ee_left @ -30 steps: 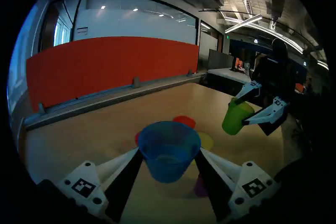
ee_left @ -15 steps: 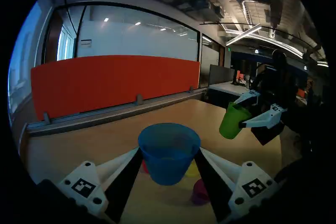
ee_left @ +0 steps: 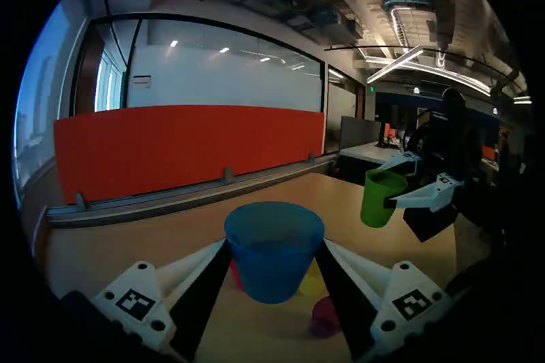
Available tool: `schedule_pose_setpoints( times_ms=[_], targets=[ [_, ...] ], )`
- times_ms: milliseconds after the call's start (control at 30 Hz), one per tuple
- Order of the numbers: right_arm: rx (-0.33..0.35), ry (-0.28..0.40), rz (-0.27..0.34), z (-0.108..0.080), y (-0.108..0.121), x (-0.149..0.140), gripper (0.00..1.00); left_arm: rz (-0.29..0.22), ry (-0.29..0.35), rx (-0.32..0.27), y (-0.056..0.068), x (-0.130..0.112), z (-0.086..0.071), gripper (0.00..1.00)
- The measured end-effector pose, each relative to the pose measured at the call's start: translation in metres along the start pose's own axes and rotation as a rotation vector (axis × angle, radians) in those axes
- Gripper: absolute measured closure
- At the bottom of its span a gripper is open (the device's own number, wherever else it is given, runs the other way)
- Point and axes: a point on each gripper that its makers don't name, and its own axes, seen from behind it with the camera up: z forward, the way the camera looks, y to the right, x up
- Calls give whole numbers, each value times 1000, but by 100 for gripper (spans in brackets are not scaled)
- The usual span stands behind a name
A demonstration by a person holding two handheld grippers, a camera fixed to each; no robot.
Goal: Pour water
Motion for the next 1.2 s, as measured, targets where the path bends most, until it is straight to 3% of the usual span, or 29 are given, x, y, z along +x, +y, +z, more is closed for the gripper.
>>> schedule_pose_setpoints(
  times_ms=[567,1200],
  targets=[
    [4,67,-13,6,-2,21,7,23,65,10,-2,20,-9,16],
    [71,100,45,15,-19,32,8,72,104,24,0,41,-18,16]
  ],
)
